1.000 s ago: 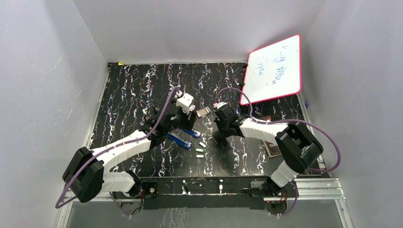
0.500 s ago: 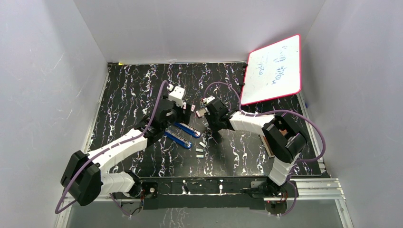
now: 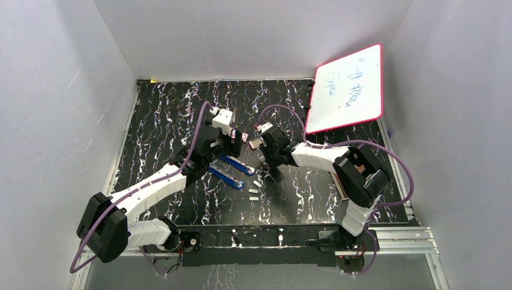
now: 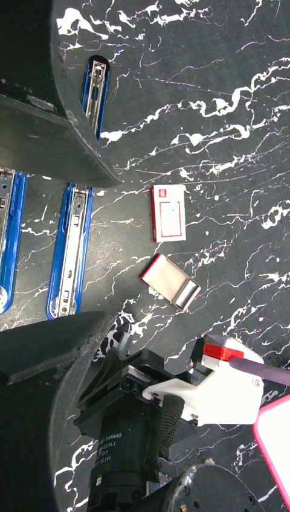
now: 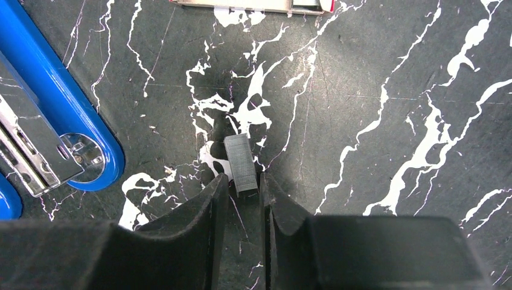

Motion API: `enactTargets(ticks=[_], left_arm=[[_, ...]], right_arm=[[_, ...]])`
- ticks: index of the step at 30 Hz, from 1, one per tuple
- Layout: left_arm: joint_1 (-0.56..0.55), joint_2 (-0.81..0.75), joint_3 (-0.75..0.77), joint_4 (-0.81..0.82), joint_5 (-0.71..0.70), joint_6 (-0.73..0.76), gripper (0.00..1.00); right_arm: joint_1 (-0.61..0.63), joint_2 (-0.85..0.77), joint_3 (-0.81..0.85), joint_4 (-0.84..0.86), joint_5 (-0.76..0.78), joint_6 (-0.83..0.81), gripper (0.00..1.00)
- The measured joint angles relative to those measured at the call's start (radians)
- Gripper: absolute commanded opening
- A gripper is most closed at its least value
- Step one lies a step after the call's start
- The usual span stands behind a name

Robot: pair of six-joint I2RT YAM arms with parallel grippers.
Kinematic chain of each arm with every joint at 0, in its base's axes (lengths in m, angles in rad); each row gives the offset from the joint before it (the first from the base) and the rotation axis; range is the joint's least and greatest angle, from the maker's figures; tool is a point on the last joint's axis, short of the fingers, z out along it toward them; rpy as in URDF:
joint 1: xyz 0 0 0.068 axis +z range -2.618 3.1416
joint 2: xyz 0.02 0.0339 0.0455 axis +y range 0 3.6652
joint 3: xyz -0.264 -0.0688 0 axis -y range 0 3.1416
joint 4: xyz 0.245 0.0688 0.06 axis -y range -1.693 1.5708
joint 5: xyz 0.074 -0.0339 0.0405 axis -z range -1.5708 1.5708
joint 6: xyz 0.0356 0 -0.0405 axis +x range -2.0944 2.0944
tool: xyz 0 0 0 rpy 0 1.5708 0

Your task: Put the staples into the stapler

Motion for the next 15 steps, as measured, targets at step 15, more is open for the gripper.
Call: enactTargets(ticks=[15], left_arm=[[0.004, 0.000, 0.000, 0.000, 0.000, -0.045, 0.80]], right_arm=[[0.000, -0.018, -0.031, 0.034, 0.003, -0.004, 0.08]])
